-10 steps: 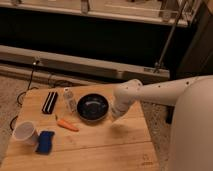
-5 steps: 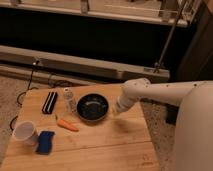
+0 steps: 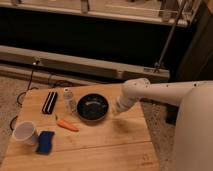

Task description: Push the ceramic bowl across the table

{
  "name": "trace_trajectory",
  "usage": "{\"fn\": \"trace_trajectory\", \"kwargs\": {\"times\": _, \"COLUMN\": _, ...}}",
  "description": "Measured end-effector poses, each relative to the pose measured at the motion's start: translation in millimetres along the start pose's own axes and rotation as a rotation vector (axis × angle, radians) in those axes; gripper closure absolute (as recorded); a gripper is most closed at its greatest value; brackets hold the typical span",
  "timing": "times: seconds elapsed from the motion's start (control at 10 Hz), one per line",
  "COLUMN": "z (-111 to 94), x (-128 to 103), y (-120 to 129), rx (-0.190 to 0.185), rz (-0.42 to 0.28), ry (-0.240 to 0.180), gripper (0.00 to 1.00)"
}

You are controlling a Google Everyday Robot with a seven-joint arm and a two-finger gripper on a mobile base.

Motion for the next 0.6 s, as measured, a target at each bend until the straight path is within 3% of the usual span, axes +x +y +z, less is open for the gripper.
{"fn": "trace_trajectory", "kwargs": {"times": 0.1, "z": 1.5, "x": 2.1, "y": 2.8, "rx": -0.004, "rz": -0.003, "ry": 0.005, "gripper": 0.94}}
{"fn": "trace_trajectory", "kwargs": {"times": 0.3, "z": 22.1, "x": 7.7, "y": 24.2, "rx": -0.022, "rz": -0.055, "ry": 0.059, "gripper": 0.94}}
{"fn": "trace_trajectory", "kwargs": {"times": 0.6, "z": 40.2, "x": -15.1, "y": 23.5, "rx": -0.036, "rz": -0.080, "ry": 0.071, "gripper": 0.94}}
